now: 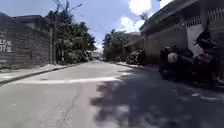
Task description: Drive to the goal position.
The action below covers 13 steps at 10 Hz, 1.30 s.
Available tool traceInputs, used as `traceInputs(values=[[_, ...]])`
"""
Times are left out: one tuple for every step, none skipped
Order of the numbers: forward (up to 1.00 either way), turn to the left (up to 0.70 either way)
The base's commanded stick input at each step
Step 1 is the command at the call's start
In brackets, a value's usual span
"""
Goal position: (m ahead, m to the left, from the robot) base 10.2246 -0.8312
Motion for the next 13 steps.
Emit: traceInputs(values=[[1.0, 0.0], [1.0, 0.0], [1.0, 0.0], [1.0, 0.0], [1.0, 0.0], [1.0, 0.0], [1.0, 0.0], [1.0, 0.0], [1.0, 0.0], [1.0, 0.0], [1.0, 0.0], [1.0, 0.0], [1.0, 0.0]])
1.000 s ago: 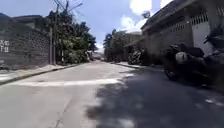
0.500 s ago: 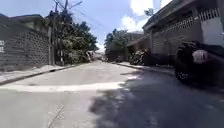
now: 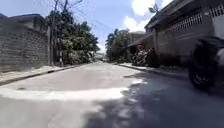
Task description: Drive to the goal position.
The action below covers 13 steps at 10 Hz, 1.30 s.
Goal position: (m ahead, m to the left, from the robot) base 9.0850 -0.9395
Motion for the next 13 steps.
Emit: traceInputs(values=[[1.0, 0.0], [1.0, 0.0], [1.0, 0.0], [1.0, 0.0], [1.0, -0.05], [1.0, -0.24], [1.0, -0.37], [1.0, -0.38], [1.0, -0.38], [1.0, -0.32], [1.0, -0.11], [1.0, -0.06], [1.0, -0.01]])
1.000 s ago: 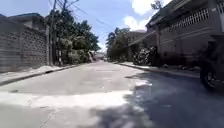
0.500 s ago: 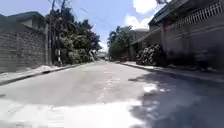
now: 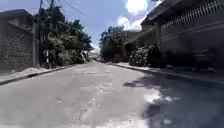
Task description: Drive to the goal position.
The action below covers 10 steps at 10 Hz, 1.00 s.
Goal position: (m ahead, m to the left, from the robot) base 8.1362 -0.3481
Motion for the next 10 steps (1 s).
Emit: traceInputs(values=[[1.0, 0.0], [1.0, 0.0], [1.0, 0.0], [1.0, 0.0], [1.0, 0.0], [1.0, 0.0], [1.0, 0.0], [1.0, 0.0], [1.0, 0.0], [1.0, 0.0]])
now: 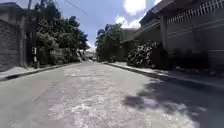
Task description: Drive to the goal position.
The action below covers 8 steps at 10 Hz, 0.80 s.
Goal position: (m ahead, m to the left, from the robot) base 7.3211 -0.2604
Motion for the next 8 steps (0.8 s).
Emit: traceInputs(values=[[1.0, 0.0], [1.0, 0.0], [1.0, -0.22], [1.0, -0.36], [1.0, -0.38], [1.0, -0.38], [1.0, -0.21], [1.0, -0.06]])
